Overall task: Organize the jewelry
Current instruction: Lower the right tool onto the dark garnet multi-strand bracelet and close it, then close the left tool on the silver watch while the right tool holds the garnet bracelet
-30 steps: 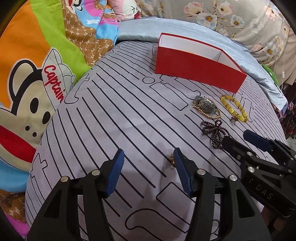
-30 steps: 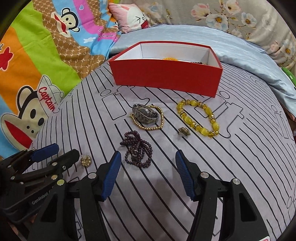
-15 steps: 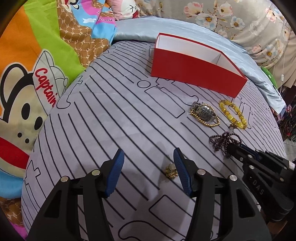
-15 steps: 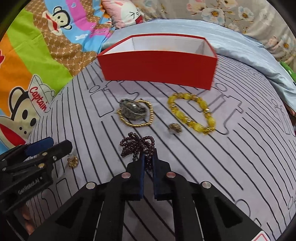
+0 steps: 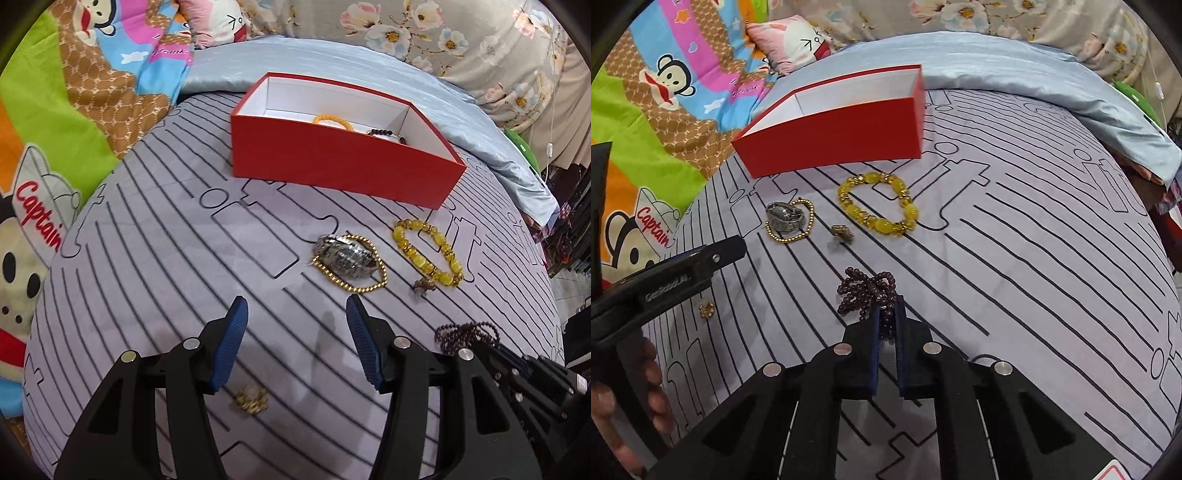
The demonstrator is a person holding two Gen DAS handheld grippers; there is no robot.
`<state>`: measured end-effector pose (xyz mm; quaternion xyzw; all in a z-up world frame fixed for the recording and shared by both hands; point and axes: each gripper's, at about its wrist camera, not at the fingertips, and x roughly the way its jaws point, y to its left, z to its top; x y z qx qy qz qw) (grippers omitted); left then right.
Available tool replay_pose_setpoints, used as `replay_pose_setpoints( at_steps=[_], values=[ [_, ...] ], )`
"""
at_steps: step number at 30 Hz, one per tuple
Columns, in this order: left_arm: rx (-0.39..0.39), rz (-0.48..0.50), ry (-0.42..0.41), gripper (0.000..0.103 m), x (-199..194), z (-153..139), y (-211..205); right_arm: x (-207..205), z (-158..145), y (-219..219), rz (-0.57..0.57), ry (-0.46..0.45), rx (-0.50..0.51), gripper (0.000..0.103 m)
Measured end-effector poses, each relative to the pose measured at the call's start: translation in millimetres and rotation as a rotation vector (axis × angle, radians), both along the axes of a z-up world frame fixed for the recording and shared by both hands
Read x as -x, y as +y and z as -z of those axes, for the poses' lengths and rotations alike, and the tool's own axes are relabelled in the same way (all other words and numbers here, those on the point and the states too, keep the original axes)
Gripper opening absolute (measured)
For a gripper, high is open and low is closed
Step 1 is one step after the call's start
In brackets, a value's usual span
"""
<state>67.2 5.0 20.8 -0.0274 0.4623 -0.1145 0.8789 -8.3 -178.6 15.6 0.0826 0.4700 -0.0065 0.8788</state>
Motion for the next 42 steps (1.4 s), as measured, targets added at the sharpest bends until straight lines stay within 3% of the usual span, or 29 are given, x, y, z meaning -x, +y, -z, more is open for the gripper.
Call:
replay_pose_setpoints(
  at_steps=[8,16,37,42],
  values=[
    [0.04,0.016,0.006,0.053,-19.3,-3.5,-20.8,-2.1,-4.8,-10.0,0.008,-0.018,-0.031,0.007],
    [0.012,0.015,0.03,0.053,-33.6,8.1,-41.4,-4.6,-4.7,-14.0,0.014,-0.018,-0.044,0.007],
    [0.0,-0.042,0.037,0.052,-37.9,14.1,-12.0,-7.0,-2.6,-12.1,0.001,-0.017,-0.057,0.007],
    [0.026,-0.028,0.03,0.038,-41.9,14.1,-16.5,-7.6,-2.8,-8.2,-0.01,-0.016,-0.055,0.007]
  ],
)
